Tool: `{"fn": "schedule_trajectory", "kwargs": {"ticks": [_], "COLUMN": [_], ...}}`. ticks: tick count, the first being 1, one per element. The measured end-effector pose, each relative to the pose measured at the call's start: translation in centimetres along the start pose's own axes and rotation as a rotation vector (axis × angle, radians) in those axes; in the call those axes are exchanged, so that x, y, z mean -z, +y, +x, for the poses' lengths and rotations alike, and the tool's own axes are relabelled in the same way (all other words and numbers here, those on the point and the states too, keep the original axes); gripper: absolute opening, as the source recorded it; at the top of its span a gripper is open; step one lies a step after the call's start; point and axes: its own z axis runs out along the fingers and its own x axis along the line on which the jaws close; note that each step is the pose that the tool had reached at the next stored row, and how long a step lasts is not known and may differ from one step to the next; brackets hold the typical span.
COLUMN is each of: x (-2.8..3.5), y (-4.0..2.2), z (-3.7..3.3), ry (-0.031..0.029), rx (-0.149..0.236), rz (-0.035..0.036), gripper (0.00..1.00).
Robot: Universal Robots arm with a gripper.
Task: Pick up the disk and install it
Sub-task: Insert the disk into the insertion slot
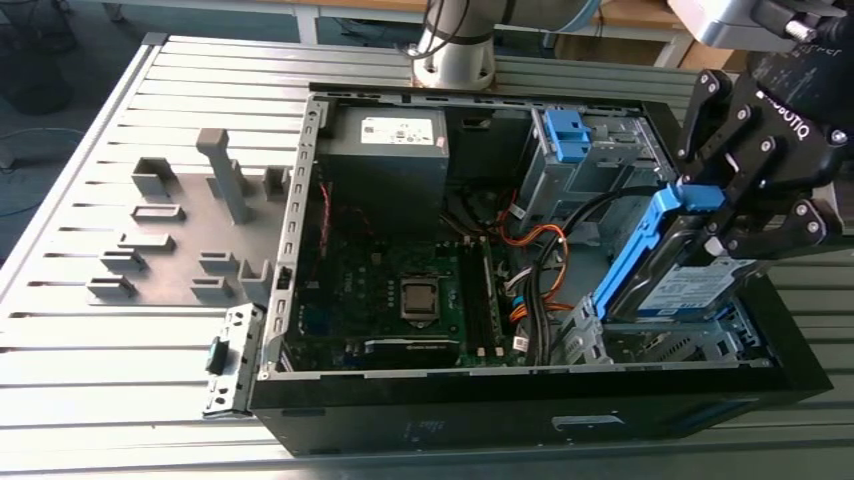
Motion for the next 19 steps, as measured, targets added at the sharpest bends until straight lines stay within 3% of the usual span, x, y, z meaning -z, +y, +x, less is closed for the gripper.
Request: {"fn": "schedule_trajectory", "kwargs": {"ticks": [5,14,19], "x": [-0.32,-1.66,-1.75], "y": [0.0,0.0,0.0], "z": [0.0,-0.03,-0.03], "ry": [-0.0002,0.0,0.0001], "rx": [0.0,0.0,0.0], "rz": [0.0,0.0,0.0], "gripper": [0.36,0.36,0.36]}}
